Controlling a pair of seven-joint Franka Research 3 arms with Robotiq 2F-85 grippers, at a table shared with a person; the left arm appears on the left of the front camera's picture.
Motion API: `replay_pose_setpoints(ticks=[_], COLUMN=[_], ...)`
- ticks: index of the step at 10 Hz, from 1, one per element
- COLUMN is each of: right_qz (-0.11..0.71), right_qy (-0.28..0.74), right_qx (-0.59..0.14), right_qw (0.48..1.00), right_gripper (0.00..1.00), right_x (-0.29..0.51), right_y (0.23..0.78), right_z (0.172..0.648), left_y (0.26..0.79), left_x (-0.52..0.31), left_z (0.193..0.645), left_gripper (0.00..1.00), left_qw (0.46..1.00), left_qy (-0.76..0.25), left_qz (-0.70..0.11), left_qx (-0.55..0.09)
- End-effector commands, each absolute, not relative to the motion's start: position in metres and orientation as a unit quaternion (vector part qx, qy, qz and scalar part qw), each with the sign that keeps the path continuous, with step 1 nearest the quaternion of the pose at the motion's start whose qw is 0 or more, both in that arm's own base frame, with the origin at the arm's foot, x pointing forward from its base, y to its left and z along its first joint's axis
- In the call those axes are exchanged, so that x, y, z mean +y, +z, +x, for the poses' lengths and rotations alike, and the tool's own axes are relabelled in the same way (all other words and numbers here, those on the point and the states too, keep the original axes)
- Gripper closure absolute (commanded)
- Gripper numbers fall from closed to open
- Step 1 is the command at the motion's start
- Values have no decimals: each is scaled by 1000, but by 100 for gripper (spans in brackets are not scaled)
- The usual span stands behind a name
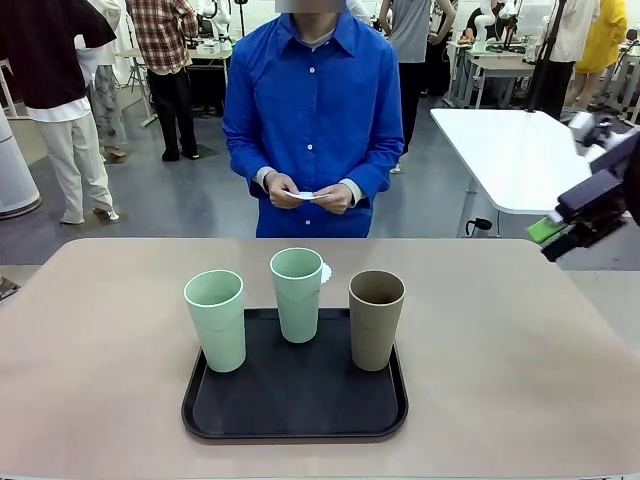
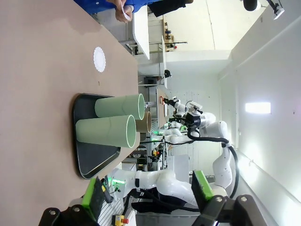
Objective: Place coasters on the table and set cups on them.
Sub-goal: Pick up one Reusable plastic cup and place it on a coaster set by the human.
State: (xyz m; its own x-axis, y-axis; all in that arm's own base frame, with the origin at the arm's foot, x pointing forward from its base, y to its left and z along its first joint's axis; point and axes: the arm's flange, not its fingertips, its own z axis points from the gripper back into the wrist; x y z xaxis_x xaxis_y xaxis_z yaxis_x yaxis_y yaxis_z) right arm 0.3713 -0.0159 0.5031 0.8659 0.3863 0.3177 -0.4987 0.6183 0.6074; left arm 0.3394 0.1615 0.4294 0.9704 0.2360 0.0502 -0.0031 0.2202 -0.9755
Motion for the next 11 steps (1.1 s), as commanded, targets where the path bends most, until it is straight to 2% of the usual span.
replay_pose_setpoints(ticks=[1, 3, 5, 6, 7, 10, 11], right_qz=[268, 239, 272, 283, 237, 250, 285], right_qy=[372, 416, 443, 441, 434, 438, 516], right_qx=[-180, -237, -238, -224, -230, -232, -282], right_qw=[870, 845, 820, 822, 838, 832, 757], right_gripper=[0, 0, 0, 0, 0, 0, 0], right_x=[-8, 14, 21, 21, 21, 23, 12], right_y=[500, 514, 528, 530, 538, 539, 528], right_z=[374, 371, 366, 367, 372, 368, 370], left_y=[430, 430, 430, 430, 430, 430, 430], left_x=[164, 164, 164, 164, 164, 164, 164], left_z=[338, 338, 338, 338, 338, 338, 338], left_gripper=[0, 0, 0, 0, 0, 0, 0], left_qw=[770, 770, 770, 770, 770, 770, 770], left_qy=[73, 73, 73, 73, 73, 73, 73], left_qz=[-625, -625, -625, -625, -625, -625, -625], left_qx=[-103, -103, -103, -103, -103, -103, -103])
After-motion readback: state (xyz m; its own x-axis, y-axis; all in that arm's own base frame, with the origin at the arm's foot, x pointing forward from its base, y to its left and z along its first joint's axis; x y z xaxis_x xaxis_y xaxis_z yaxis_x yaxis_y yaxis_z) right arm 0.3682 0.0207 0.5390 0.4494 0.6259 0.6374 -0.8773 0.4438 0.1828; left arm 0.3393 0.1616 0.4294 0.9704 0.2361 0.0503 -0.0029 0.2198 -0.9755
